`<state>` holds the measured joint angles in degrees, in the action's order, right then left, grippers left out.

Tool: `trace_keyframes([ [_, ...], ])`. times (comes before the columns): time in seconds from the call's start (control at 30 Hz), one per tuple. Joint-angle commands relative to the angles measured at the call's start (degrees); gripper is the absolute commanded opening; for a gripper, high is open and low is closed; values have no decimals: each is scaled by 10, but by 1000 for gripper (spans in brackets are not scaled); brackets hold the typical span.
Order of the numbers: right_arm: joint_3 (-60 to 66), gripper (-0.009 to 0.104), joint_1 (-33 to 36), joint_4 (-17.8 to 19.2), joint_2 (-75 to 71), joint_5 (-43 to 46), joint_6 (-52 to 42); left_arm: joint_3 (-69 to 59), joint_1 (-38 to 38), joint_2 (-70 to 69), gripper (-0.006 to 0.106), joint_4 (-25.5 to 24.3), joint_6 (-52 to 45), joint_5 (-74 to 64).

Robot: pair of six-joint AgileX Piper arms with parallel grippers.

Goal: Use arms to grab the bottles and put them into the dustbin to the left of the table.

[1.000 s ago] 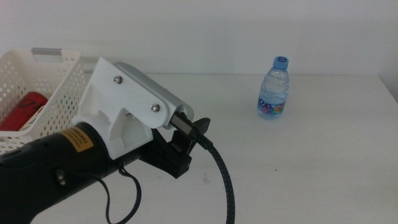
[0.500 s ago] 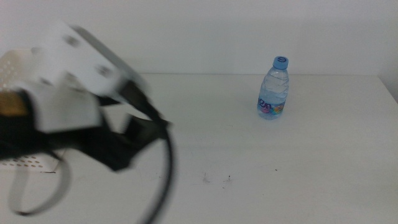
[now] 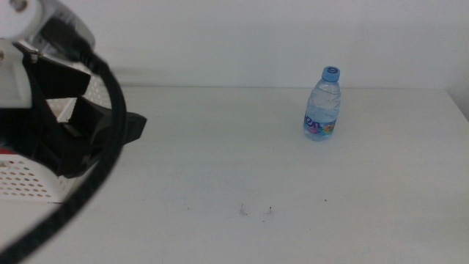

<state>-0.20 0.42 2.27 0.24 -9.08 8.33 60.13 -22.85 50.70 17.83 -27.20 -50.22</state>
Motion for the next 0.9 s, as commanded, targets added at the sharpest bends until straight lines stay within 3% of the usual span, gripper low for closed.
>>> trace_keyframes([
  [0.0,2,87,-4,4,-2,4,-4,5,3,-2,94,24,20,6],
  [0.33,2,87,-4,4,-2,4,-4,5,3,-2,94,38,34,27],
  [0.63,2,87,-4,4,-2,4,-4,22,-31,-2,94,-48,140,10],
  [0.87,2,87,-4,4,-2,4,-4,31,-54,-2,94,-31,142,22],
])
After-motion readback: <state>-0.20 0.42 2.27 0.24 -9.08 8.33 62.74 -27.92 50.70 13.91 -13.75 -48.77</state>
